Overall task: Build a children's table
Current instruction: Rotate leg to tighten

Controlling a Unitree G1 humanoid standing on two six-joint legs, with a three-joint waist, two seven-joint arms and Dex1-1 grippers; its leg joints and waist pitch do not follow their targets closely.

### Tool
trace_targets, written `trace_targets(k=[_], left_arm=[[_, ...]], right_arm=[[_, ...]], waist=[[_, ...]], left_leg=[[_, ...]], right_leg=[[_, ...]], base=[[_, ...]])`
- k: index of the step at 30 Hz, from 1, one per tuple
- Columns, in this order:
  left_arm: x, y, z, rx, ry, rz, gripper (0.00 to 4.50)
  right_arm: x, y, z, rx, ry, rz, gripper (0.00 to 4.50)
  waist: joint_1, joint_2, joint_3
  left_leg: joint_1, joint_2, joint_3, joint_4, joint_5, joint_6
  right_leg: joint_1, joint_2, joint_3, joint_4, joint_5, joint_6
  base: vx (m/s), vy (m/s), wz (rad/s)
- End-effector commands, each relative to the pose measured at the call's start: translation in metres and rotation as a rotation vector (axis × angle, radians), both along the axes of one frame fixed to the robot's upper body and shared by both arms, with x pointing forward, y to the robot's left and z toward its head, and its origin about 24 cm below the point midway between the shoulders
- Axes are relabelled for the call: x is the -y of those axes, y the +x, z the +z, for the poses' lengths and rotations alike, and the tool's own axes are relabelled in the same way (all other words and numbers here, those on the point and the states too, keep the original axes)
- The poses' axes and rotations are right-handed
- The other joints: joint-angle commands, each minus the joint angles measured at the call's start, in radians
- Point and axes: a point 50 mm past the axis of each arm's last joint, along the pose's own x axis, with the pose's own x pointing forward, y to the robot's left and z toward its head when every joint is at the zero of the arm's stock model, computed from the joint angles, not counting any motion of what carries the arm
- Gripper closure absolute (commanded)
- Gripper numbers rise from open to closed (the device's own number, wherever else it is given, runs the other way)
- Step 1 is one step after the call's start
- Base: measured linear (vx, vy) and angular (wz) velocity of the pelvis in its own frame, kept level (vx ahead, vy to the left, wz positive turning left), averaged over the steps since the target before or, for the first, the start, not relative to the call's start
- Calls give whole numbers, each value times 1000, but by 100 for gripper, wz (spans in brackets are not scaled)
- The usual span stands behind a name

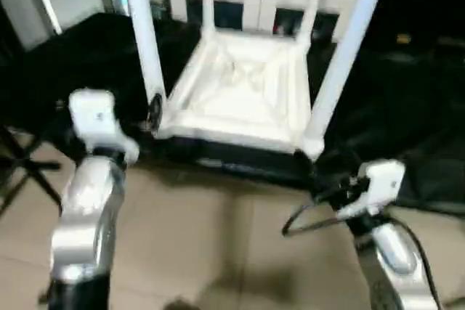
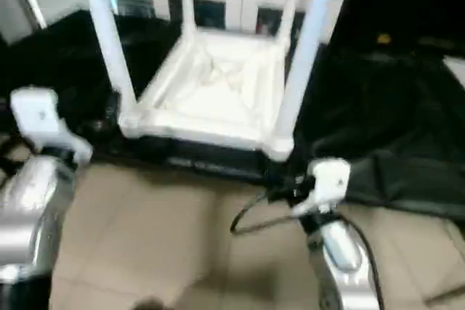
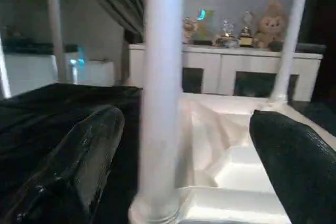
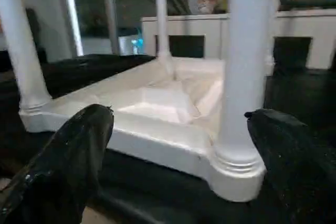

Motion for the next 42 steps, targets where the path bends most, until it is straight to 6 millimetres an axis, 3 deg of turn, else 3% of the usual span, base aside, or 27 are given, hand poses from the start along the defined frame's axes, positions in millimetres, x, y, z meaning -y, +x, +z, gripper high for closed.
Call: trace_targets(k=[1,2,3,5,6,8,11,12,13,16,17,21,24,25,27,28,29,30,31,32,33,36,38,39,40,41,42], left_arm=[[5,2,1,-7,12,-28,6],[6,2,1,-5,12,-33,6],[8,-1,-1,-12,17,-42,6],[9,-2,-3,-16,18,-44,6],[10,-5,-4,-7,24,-29,6],[9,-8,-7,-3,27,8,6],[8,-10,-8,-2,12,38,6],[7,-10,-8,2,4,40,6],[6,-11,-8,-1,-5,42,6],[4,-12,-7,-9,-32,43,6],[5,-12,-6,-7,-39,29,6],[9,-16,-7,6,18,41,6],[12,-20,-12,6,4,8,6],[12,-20,-12,10,-5,23,6],[13,-19,-12,5,-7,24,6],[13,-18,-12,4,-7,21,6],[14,-18,-12,3,-7,19,6],[14,-18,-11,2,-2,16,6],[14,-18,-12,0,-1,15,6],[14,-18,-12,-1,3,19,6],[13,-18,-12,-2,7,21,6],[12,-18,-12,0,6,23,6],[12,-18,-12,4,2,27,6],[12,-18,-11,9,2,26,6],[13,-18,-11,11,1,25,6],[13,-18,-11,12,1,24,6],[13,-18,-11,13,2,23,6]], right_arm=[[1,2,4,8,-17,-1,0],[1,2,4,8,-17,-1,0],[1,3,4,-4,-31,-9,0],[2,5,2,-22,-60,-33,0],[3,6,2,-31,-69,-43,0],[2,8,2,-38,-70,-38,0],[-1,9,1,-47,-73,-9,0],[-2,10,2,-44,-79,2,0],[-3,11,3,-40,-82,10,0],[-2,14,6,-36,-82,16,0],[-2,16,7,-37,-82,16,0],[-2,20,8,-41,-101,21,0],[-1,22,7,-58,-90,10,0],[-1,22,7,-62,-83,6,0],[0,21,7,-67,-88,8,0],[0,21,7,-69,-90,7,0],[0,21,7,-69,-90,6,0],[1,21,6,-71,-89,4,0],[1,21,7,-66,-105,5,0],[1,21,6,-66,-111,5,0],[0,21,6,-67,-112,5,0],[1,22,5,-69,-136,-3,0],[1,22,4,-71,-155,8,0],[0,21,3,-74,-151,23,0],[-1,20,3,-75,-147,33,0],[-1,20,3,-76,-144,41,0],[-1,19,3,-74,-141,55,0]], waist=[[-20,22,-51],[-30,19,-49],[-35,18,-53],[-46,10,-54],[-47,8,-55],[-56,-1,-58],[-56,-5,-64],[-54,-14,-72],[-52,-6,-77],[-52,-24,-77],[-48,-17,-76],[-51,-20,-73],[-49,-22,-69],[-54,-25,-55],[-53,-22,-52],[-59,-24,-43],[-55,-25,-49],[-58,-20,-51],[-73,-23,-54],[-76,-22,-53],[-80,-24,-56],[-79,-21,-70],[-76,-18,-77],[-75,-18,-78],[-69,-19,-81],[-63,-18,-79],[-60,-16,-81]], left_leg=[[-4,45,-15,-113,-348,5],[-4,40,-12,-110,-447,-22],[-1,39,-10,-107,-448,-27],[-26,36,-8,-112,-371,-21],[-24,34,-5,-110,-357,-17],[-33,35,0,-105,-272,-1],[-32,34,7,-97,-198,15],[-35,34,8,-91,-127,25],[-39,32,9,-83,-25,39],[-34,33,15,-81,-9,57],[-32,34,15,-82,-11,63],[-28,39,17,-86,-54,63],[-22,42,19,-92,-132,43],[53,40,78,-72,-371,-90],[98,41,84,-69,-499,-101],[87,45,71,-90,-564,-61],[42,41,46,-118,-566,-13],[51,41,43,-118,-570,-1],[44,35,39,-114,-541,27],[43,36,39,-116,-529,30],[35,33,39,-116,-494,37],[43,30,45,-117,-400,61],[60,32,55,-119,-323,100],[61,31,57,-120,-306,109],[55,21,63,-115,-262,122],[61,18,67,-115,-235,135],[57,15,66,-112,-210,139]], right_leg=[[26,-45,17,-93,-198,-133],[14,-51,20,-108,-353,-118],[11,-56,22,-114,-371,-116],[20,-54,21,-116,-344,-100],[18,-57,22,-119,-345,-97],[23,-57,24,-116,-283,-104],[25,-53,25,-109,-192,-118],[30,-51,23,-100,-94,-130],[33,-47,18,-83,61,-147],[33,-46,15,-79,121,-169],[33,-48,16,-77,118,-177],[31,-48,16,-82,87,-177],[26,-51,18,-93,-18,-155],[-37,27,38,-128,-320,-107],[-59,43,35,-142,-444,-86],[-35,30,24,-146,-496,-85],[21,-7,11,-142,-547,-60],[18,-15,7,-146,-563,-56],[41,-29,-4,-158,-596,-68],[46,-32,-9,-162,-601,-71],[62,-36,-11,-165,-611,-73],[74,-34,0,-156,-489,-135],[78,-25,-2,-134,-275,-249],[83,-25,-3,-129,-240,-271],[100,-24,3,-124,-175,-302],[106,-23,6,-123,-135,-327],[116,-22,8,-119,-109,-336]], base=[[0,0,0],[0,0,0],[0,0,0],[0,0,0],[0,0,0],[0,0,0],[0,0,0],[0,0,0],[0,0,0],[0,0,0],[0,0,0],[0,0,0],[0,0,0],[0,0,0],[-25,-2,-49],[-20,-5,-55],[24,15,-40],[37,17,-19],[37,17,-19],[15,10,-22],[29,11,-20],[57,1,-8],[95,-10,4],[122,-5,3],[122,-5,3],[120,0,3],[132,7,3]])
